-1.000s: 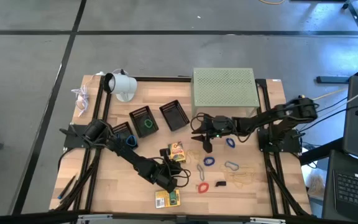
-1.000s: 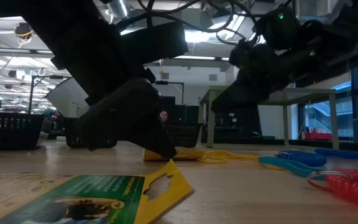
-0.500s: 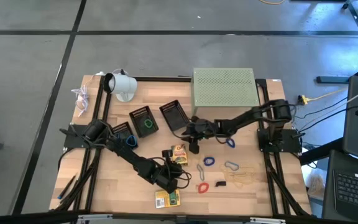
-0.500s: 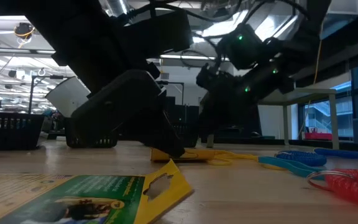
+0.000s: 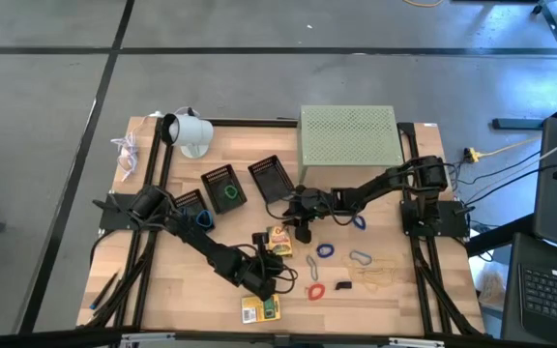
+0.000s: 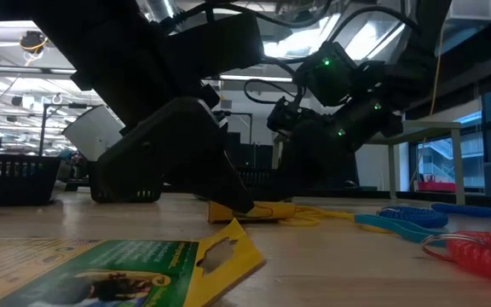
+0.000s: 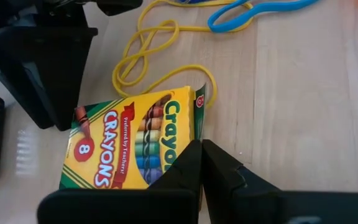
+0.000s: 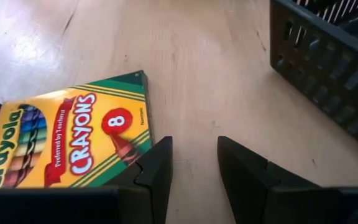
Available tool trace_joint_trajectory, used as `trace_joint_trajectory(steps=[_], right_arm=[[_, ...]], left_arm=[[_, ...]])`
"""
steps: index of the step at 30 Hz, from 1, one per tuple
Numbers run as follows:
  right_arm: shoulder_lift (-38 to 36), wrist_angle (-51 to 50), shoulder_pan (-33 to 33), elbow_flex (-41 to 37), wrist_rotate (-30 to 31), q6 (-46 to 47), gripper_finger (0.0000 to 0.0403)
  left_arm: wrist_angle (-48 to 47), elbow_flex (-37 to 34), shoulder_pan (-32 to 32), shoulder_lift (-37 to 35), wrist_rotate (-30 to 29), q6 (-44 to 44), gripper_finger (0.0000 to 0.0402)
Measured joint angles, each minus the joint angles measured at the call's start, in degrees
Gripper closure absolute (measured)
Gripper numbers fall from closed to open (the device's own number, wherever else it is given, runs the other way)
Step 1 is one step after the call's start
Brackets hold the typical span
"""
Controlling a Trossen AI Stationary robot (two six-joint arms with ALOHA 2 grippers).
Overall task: Pick & Place Office Desk Supplies
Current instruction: Put the crayon pack into the right black basket
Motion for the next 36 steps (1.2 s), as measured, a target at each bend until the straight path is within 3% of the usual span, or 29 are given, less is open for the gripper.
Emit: trace_joint_trajectory(steps=[4, 10, 17, 21, 26, 36], right_arm=[[0.00, -0.02, 0.02, 0.00, 0.22, 0.02, 0.0272], [0.04, 0.05, 0.05, 0.00, 0.03, 0.04, 0.0272], [0.07, 0.04, 0.06, 0.00, -0.05, 0.74, 0.0272], [0.07, 0.04, 0.23, -0.02, -0.15, 0.72, 0.0272], [0.07, 0.02, 0.86, -0.04, -0.55, 0.67, 0.0272], [0.17, 0.87, 1.24, -0.13, -0.95, 0.44, 0.0272]], left_arm=[[0.04, 0.00, 0.03, -0.03, 0.77, 0.11, 0.0394], [-0.35, 0.00, 0.24, -0.14, 6.89, 1.07, 0.0357], [-0.61, 0.07, 0.55, -0.20, 6.25, 4.03, 0.0290], [-1.70, 0.17, 0.83, -0.22, 6.38, 4.72, 0.0270], [-2.64, 0.22, 1.40, -0.27, 7.01, 2.61, 0.0276], [-3.21, 0.15, 1.88, -0.03, 6.67, 2.57, 0.0330]])
